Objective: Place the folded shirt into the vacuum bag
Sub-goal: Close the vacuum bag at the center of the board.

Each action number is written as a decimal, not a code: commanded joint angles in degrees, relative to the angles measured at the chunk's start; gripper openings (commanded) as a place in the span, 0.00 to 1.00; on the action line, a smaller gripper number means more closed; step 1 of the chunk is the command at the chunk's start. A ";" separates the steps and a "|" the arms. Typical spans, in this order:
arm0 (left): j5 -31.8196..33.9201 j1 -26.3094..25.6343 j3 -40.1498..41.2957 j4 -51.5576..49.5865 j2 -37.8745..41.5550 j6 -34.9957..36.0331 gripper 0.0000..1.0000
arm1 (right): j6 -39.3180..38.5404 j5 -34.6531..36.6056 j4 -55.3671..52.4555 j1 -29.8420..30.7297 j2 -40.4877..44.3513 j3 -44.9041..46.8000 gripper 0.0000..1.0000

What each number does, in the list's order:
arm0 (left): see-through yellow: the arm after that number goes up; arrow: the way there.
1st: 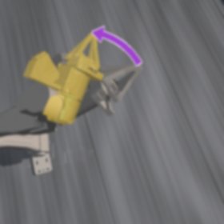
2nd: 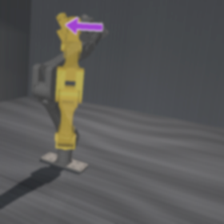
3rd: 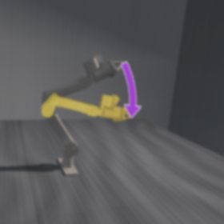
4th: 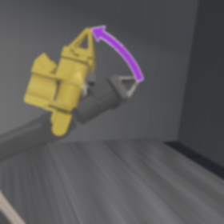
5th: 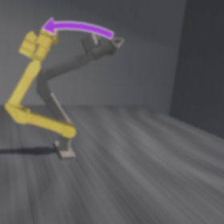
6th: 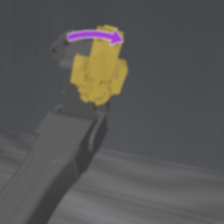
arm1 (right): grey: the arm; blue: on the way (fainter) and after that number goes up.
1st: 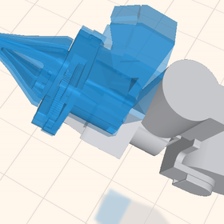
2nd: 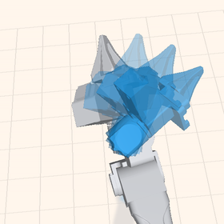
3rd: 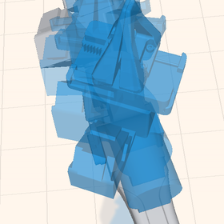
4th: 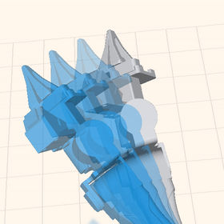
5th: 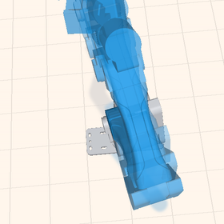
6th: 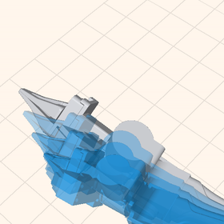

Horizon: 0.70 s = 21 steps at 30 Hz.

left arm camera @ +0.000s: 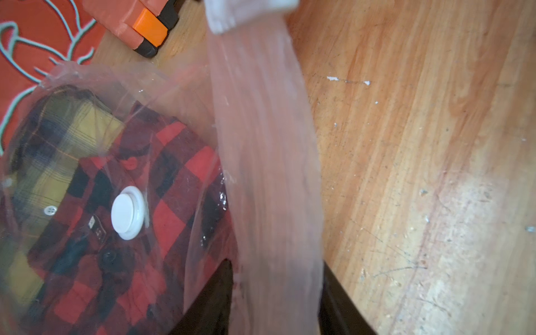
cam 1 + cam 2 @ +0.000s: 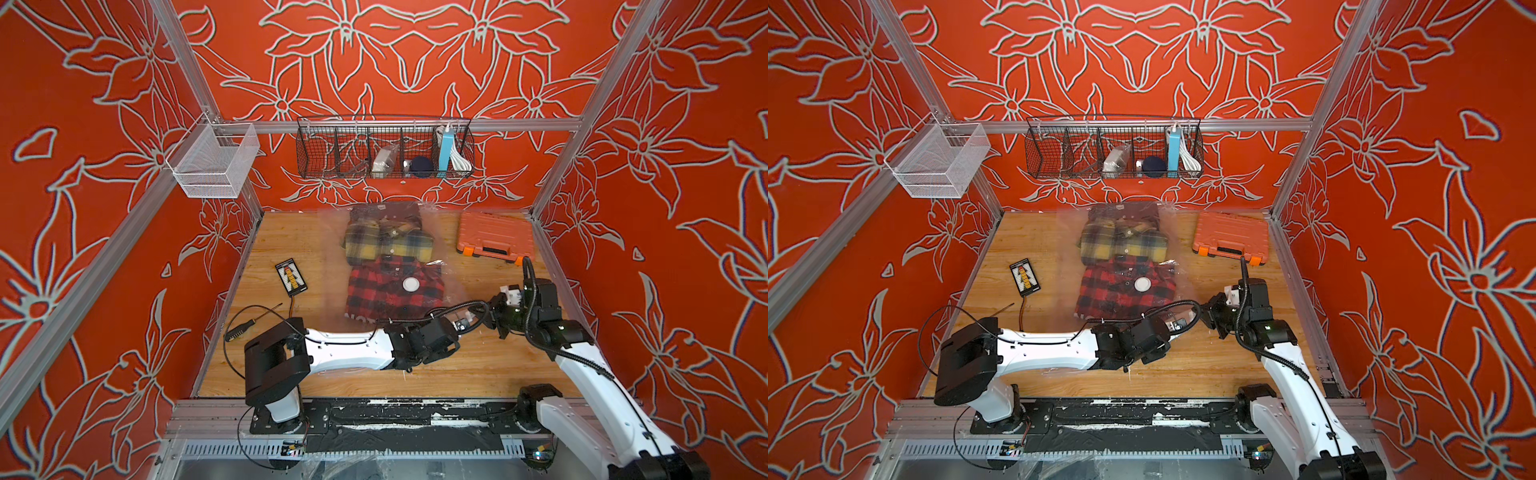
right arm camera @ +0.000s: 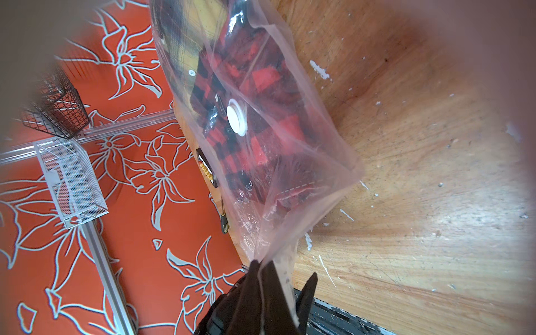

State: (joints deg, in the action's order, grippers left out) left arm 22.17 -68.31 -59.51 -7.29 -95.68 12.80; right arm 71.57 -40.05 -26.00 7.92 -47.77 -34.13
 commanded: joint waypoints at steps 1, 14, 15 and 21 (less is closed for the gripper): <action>2.03 -0.24 1.06 2.72 -1.24 2.87 0.37 | 0.98 -1.02 2.60 -0.62 -0.12 -2.68 0.00; -4.52 4.14 1.59 -2.26 4.73 1.50 0.00 | -16.41 -6.83 -3.66 -1.58 -7.89 -13.19 0.28; -6.01 5.12 1.59 -3.17 5.79 0.35 0.00 | -20.10 -7.10 -6.18 -1.67 -9.06 -15.77 0.36; -18.88 12.84 1.54 -6.46 12.64 -4.71 0.00 | -39.29 -2.09 -17.55 -2.56 -13.02 -32.97 0.65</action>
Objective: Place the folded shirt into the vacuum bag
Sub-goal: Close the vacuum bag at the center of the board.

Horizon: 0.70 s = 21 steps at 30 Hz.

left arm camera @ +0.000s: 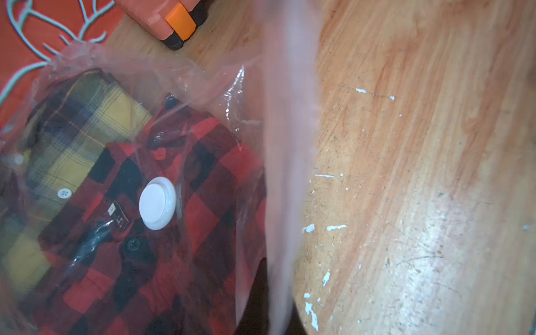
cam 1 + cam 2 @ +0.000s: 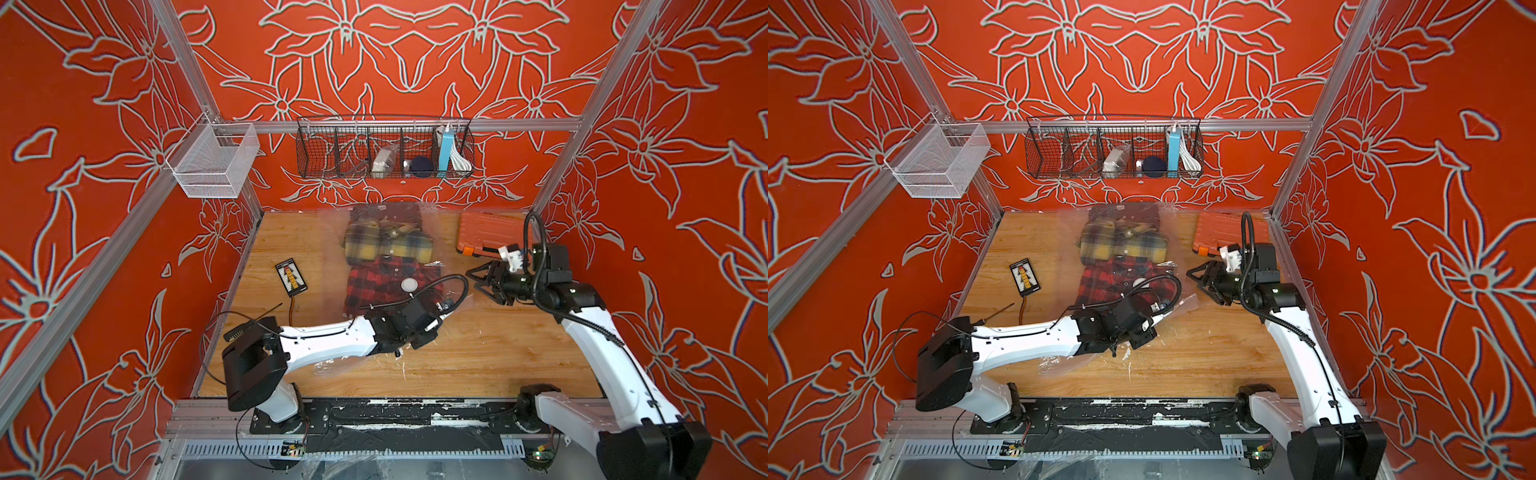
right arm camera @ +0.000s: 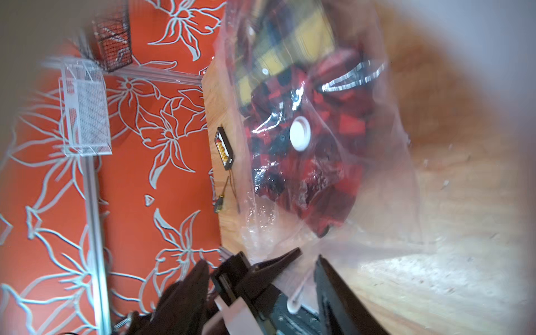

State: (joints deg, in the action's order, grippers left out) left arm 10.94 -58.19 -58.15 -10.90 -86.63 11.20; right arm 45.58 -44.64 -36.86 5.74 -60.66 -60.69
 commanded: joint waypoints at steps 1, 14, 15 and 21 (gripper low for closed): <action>-9.69 3.94 0.40 -2.99 4.79 -3.73 0.00 | -16.87 5.62 -8.42 -0.38 -0.11 -9.07 0.66; -21.25 12.31 -1.03 -8.79 9.80 -1.86 0.00 | -52.69 7.76 2.93 5.66 8.88 5.44 0.61; -21.93 12.75 -1.22 -9.21 10.05 -1.59 0.00 | -56.27 7.35 1.57 6.69 8.59 4.92 0.61; -25.31 14.16 -2.16 -10.34 10.34 -0.72 0.00 | -66.90 5.51 -4.70 10.87 4.06 1.63 0.56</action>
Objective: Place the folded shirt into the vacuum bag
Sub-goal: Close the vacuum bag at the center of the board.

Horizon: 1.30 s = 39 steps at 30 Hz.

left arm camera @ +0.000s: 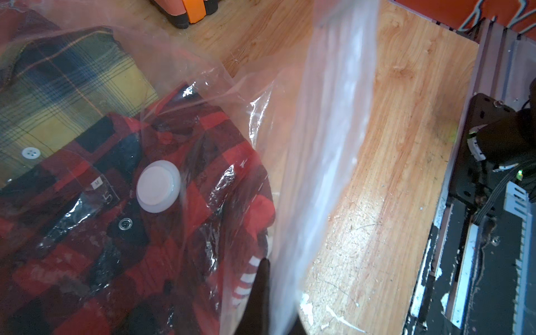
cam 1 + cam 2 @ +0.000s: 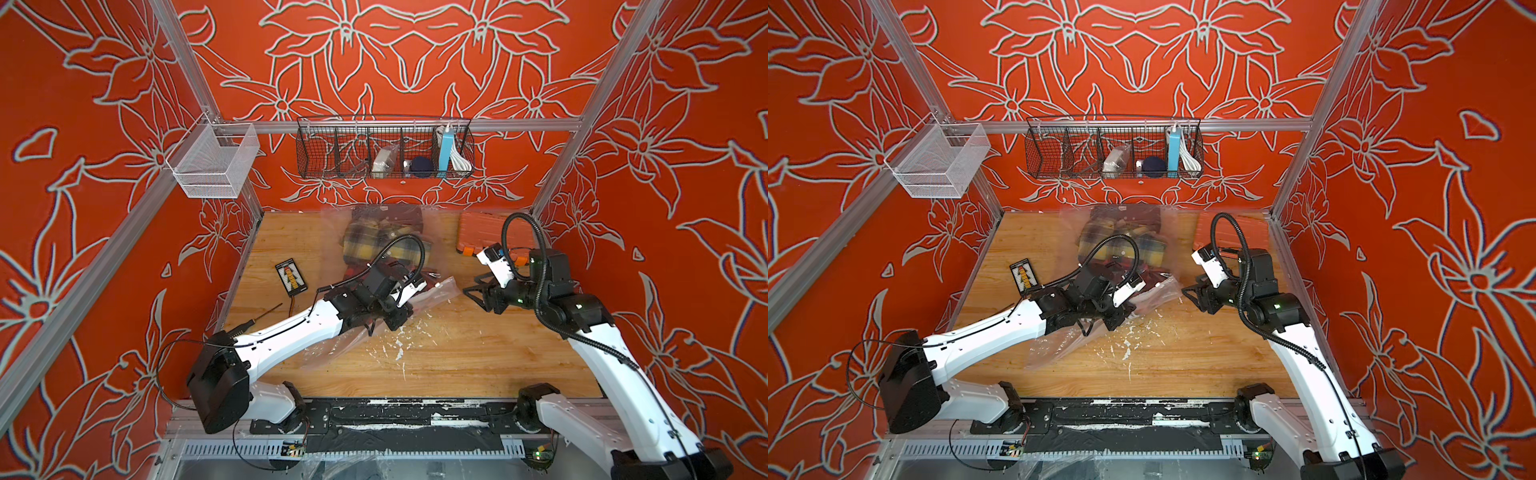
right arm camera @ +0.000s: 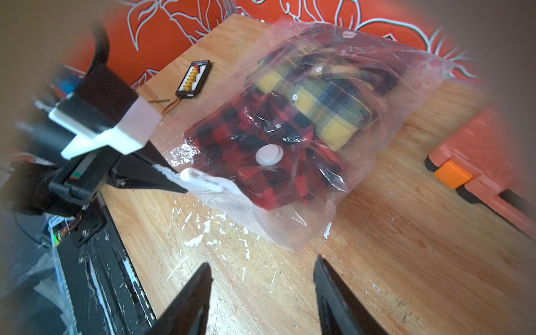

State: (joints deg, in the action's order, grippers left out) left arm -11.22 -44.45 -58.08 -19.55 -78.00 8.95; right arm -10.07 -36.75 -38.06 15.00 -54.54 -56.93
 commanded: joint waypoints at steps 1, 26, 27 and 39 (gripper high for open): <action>-3.38 0.41 -2.41 -2.03 1.71 1.83 0.00 | -12.61 -2.49 -4.50 2.50 -3.38 -3.06 0.55; -4.56 1.86 -4.14 -4.04 0.83 1.87 0.00 | -17.99 -9.48 -4.82 6.09 -15.15 -10.61 0.22; -4.55 2.14 -4.14 -4.15 0.89 1.61 0.00 | -17.97 -9.64 -5.08 6.09 -15.09 -10.61 0.16; -6.26 5.16 -3.61 -3.74 1.21 -1.21 0.00 | -8.37 -13.69 3.63 6.09 -8.51 -5.92 0.00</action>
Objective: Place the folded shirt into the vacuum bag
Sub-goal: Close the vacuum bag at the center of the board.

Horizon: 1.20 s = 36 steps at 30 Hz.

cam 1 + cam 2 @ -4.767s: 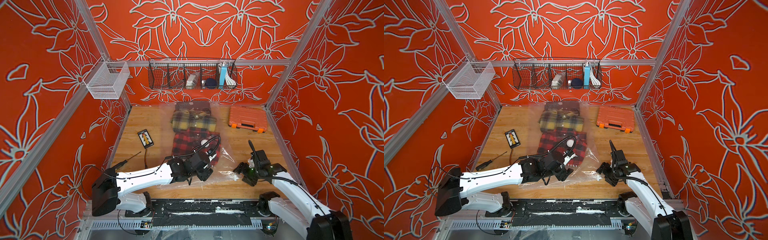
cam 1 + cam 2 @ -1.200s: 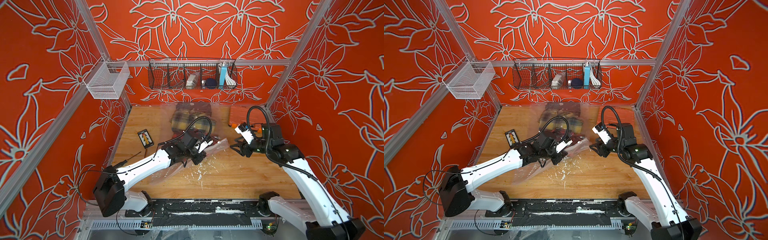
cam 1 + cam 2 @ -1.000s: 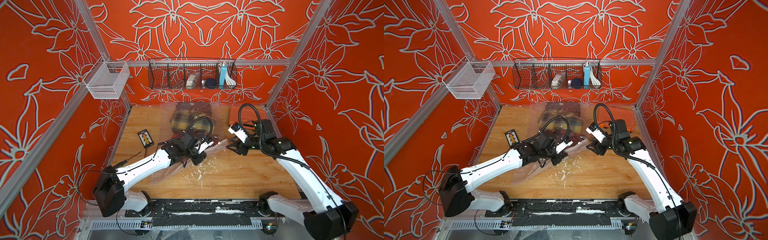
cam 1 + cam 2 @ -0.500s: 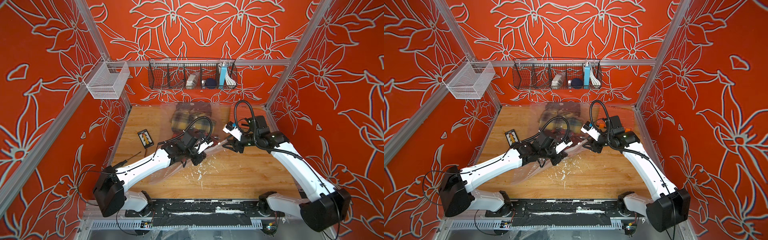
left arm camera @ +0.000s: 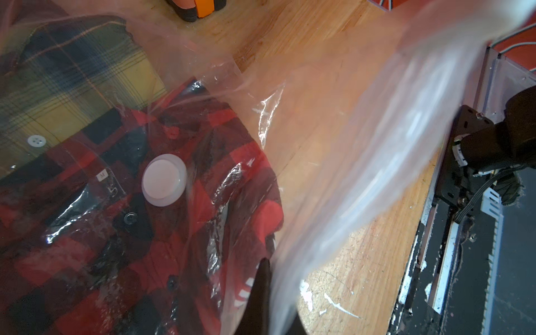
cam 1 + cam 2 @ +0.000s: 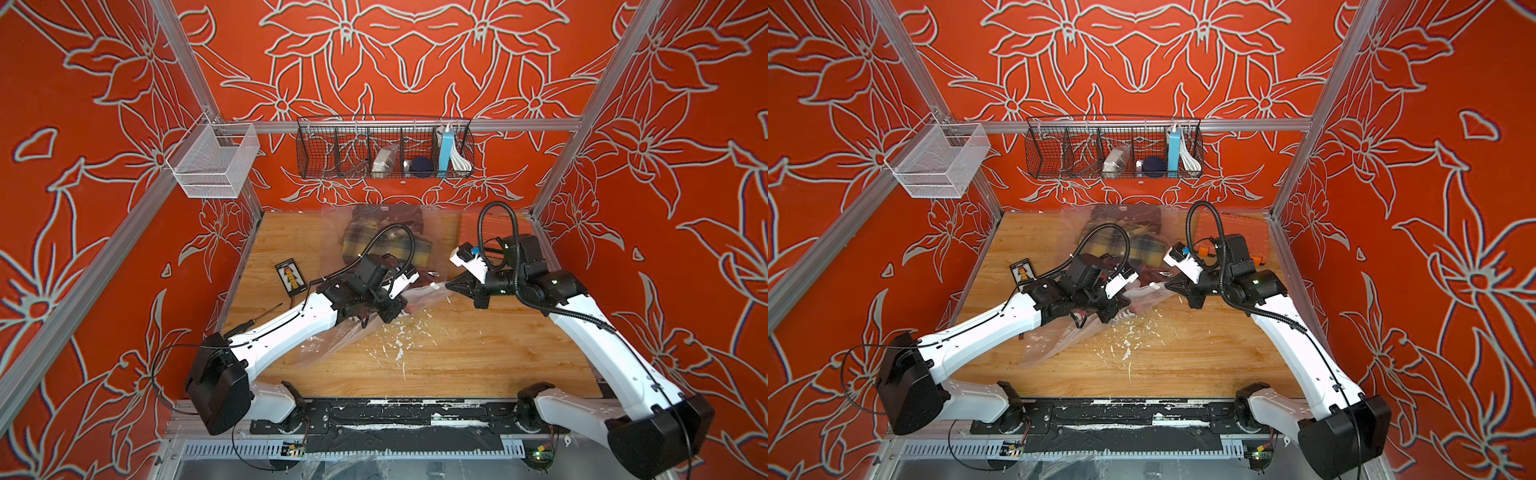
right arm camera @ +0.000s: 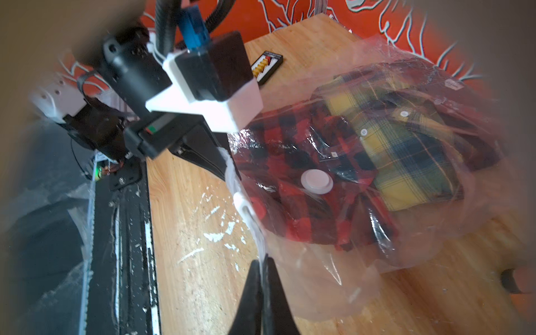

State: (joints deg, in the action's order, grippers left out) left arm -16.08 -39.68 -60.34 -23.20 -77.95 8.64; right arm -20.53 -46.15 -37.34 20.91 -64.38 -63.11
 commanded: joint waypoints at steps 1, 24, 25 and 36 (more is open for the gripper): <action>-1.44 0.42 -1.26 -0.10 1.37 -1.07 0.00 | 2.37 -3.85 2.89 0.19 1.71 0.40 0.00; -8.72 0.51 -1.89 -2.44 8.13 -5.58 0.28 | 5.64 -3.39 1.87 0.54 5.08 1.67 0.00; -8.31 0.49 -2.46 -2.83 8.42 -5.57 0.35 | 5.15 -3.98 1.46 0.49 5.03 1.28 0.00; -10.35 0.04 -9.01 -3.90 6.76 -7.37 0.63 | 2.16 -5.32 -4.23 0.59 3.82 -2.57 0.00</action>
State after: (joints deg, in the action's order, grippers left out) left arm -24.80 -39.40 -68.38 -26.89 -70.74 1.67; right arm -15.73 -48.14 -39.38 21.08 -60.69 -62.85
